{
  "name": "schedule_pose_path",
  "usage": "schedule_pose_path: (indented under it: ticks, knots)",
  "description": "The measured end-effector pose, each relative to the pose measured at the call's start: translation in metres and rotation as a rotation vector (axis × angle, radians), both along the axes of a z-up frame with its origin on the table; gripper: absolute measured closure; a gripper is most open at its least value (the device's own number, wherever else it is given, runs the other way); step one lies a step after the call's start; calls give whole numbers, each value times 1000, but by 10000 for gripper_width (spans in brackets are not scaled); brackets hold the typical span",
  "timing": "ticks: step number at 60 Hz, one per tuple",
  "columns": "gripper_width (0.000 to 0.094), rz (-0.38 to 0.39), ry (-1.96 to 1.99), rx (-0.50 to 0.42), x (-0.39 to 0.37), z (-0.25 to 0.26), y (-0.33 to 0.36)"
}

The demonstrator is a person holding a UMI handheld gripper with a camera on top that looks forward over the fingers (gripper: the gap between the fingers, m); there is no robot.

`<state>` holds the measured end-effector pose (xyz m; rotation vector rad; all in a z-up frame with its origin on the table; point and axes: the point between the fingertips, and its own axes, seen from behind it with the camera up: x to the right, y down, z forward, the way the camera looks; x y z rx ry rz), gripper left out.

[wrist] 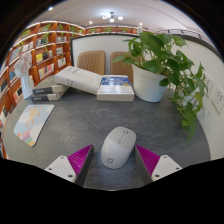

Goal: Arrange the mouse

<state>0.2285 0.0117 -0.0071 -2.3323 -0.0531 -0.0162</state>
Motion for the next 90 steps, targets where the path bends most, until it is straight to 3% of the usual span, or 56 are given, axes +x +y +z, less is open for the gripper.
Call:
schedule_pose_path:
  ticks: [14, 22, 33, 41, 47, 57, 64, 70, 79, 90]
  knots:
    - [136, 52, 30, -37, -22, -3, 44]
    - [420, 41, 27, -45, -24, -5, 54]
    - [520, 33, 11, -71, -25, -6, 54]
    - [559, -21, -21, -109, -20, 4, 54]
    - [557, -75, -72, -16, -23, 61, 74]
    - [556, -165, -121, 234, -57, 225, 111]
    - [558, -151, -168, 393, -112, 325, 126]
    - [559, -114, -130, 452, -167, 364, 143]
    - [560, -34, -64, 414, -264, 339, 155]
    - [562, 31, -24, 183, -348, 178, 136]
